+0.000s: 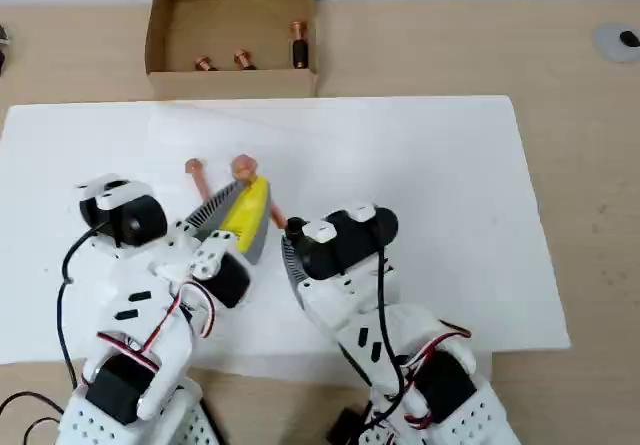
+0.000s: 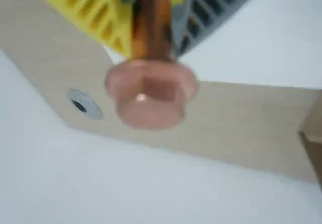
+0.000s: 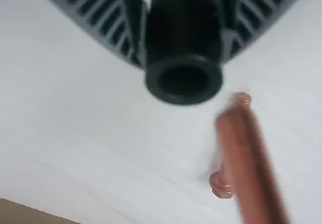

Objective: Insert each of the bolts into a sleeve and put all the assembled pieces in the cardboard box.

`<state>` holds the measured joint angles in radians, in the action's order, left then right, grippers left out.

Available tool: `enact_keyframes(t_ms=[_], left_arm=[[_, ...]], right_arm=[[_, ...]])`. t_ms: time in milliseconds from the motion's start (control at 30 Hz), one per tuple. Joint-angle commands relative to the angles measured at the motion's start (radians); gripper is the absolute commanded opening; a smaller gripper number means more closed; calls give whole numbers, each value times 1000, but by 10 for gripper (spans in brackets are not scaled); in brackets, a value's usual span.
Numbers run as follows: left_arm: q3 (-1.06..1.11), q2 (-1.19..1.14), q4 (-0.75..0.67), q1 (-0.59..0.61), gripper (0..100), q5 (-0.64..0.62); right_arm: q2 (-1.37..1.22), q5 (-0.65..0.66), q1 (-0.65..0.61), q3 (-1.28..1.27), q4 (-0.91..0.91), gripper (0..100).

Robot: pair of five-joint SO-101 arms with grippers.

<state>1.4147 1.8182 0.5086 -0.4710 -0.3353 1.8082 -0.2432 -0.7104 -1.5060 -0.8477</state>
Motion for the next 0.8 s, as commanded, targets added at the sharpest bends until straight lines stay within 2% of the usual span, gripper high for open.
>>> enact_keyframes(t_ms=[0,533,767], left_arm=[[-52,5,-21,-43,9,0],[-28,4,64,-66,10,18],[-31,4,34,-58,10,48]], right_arm=[[81,-9,12,-12,26,12],[88,-9,12,-4,28,12],[84,-5,12,30,28,12]])
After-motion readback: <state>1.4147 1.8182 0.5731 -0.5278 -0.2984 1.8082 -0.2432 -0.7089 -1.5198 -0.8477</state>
